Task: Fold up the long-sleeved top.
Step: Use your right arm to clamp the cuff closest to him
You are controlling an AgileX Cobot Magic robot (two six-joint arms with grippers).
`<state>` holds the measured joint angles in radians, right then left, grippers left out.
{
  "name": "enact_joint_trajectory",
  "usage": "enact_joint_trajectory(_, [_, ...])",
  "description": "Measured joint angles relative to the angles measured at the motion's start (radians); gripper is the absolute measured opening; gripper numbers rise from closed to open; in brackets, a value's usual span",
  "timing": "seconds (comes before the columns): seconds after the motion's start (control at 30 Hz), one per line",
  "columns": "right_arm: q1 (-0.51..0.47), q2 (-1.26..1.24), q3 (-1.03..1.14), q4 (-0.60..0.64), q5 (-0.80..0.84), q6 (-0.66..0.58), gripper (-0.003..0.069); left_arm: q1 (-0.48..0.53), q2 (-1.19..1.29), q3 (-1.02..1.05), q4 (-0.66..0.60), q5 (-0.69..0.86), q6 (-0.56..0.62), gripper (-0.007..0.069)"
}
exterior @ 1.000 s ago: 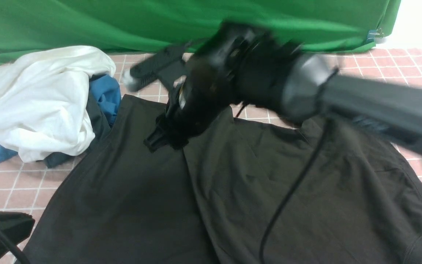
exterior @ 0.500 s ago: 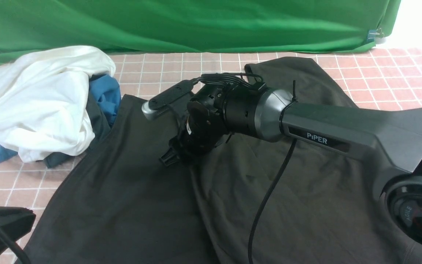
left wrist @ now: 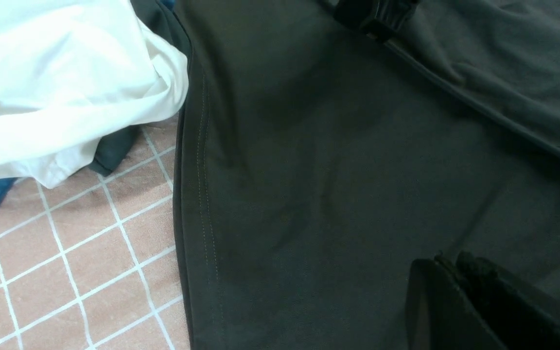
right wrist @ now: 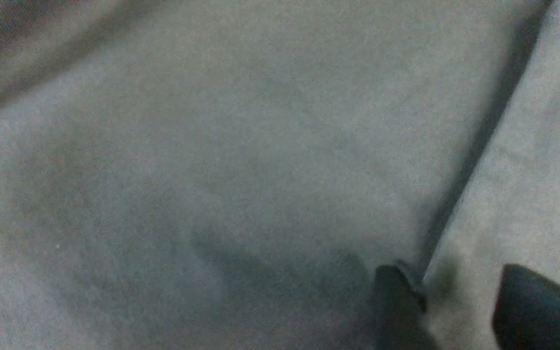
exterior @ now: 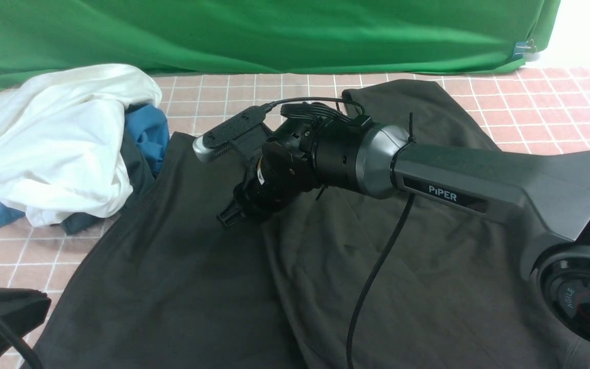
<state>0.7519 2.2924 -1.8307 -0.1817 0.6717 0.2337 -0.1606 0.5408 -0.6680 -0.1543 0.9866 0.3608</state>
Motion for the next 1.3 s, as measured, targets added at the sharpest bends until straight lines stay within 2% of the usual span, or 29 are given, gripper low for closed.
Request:
enact_joint_trajectory(0.07, [0.000,0.002,0.000,0.000,-0.010,-0.001,0.0372,0.000,0.000,0.000,0.000,0.000,0.000,0.0059])
enact_joint_trajectory(0.17, [0.000,0.012,-0.001,0.000,-0.026,-0.013,0.0357,0.000,0.000,0.000,0.000,-0.001,0.000,0.0059])
enact_joint_trajectory(0.33, [0.000,0.031,-0.002,0.000,-0.028,-0.032,0.0165,0.000,0.000,0.000,-0.002,-0.001,0.000,0.0059])
enact_joint_trajectory(0.47, [0.000,0.031,-0.002,0.000,-0.027,-0.044,0.0087,0.000,0.000,0.000,-0.002,-0.001,0.000,0.0059])
enact_joint_trajectory(0.7, [0.000,0.007,-0.002,-0.002,0.014,-0.080,0.0041,0.000,0.000,0.000,-0.002,0.000,0.000,0.0059])
enact_joint_trajectory(0.97, [0.016,-0.090,-0.004,0.006,0.064,-0.100,0.0039,0.000,0.000,0.000,-0.002,0.000,0.000,0.0059])
enact_joint_trajectory(1.3, [0.148,-0.137,-0.004,0.101,0.136,-0.181,0.0039,0.000,0.000,0.000,0.003,-0.001,0.001,0.0059])
